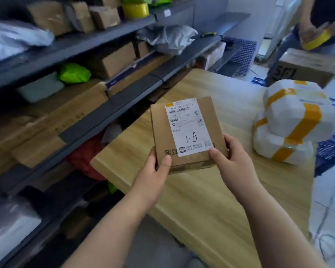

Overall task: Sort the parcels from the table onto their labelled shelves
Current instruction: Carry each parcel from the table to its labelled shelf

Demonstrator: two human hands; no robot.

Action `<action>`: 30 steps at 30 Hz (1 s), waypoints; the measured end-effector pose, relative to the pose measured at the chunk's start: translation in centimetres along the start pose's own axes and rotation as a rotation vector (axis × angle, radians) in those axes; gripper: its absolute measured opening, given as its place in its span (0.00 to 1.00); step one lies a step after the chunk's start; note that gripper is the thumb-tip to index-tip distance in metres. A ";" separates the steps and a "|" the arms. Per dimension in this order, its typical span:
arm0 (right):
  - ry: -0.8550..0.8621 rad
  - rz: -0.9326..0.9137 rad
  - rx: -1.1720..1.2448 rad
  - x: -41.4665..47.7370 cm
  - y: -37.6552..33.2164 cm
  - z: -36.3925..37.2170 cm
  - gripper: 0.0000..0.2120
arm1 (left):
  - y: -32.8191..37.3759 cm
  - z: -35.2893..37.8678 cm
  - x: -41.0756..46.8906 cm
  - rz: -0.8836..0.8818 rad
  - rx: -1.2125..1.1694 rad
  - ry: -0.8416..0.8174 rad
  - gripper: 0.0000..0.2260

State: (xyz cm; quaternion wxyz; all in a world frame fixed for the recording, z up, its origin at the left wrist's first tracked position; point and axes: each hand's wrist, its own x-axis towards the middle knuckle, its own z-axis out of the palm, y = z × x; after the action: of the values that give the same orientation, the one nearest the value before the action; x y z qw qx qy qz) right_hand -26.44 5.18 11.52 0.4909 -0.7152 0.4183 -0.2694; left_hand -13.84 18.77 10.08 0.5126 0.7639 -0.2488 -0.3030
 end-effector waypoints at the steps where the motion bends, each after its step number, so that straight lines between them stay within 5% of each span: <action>1: -0.048 -0.046 0.016 -1.6 -1.9 2.7 0.21 | -0.3 -3.4 -2.1 0.006 -0.002 0.075 0.16; 12: -0.780 -0.416 0.137 -28.6 -18.1 32.0 0.23 | -10.6 -34.3 -31.6 -0.033 0.082 0.917 0.20; 20: -1.254 -0.592 0.119 -46.4 -23.0 42.7 0.25 | -16.7 -42.3 -49.2 -0.198 0.117 1.385 0.24; 30: -1.648 -0.823 0.207 -60.8 -28.2 53.0 0.28 | -20.0 -48.9 -61.4 -0.297 0.102 1.796 0.29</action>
State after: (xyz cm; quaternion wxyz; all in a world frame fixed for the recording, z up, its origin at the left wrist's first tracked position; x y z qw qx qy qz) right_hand -5.55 87.63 19.51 0.5602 -0.7256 -0.3759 0.1352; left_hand -19.88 99.12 18.42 0.4349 0.7585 0.3316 0.3543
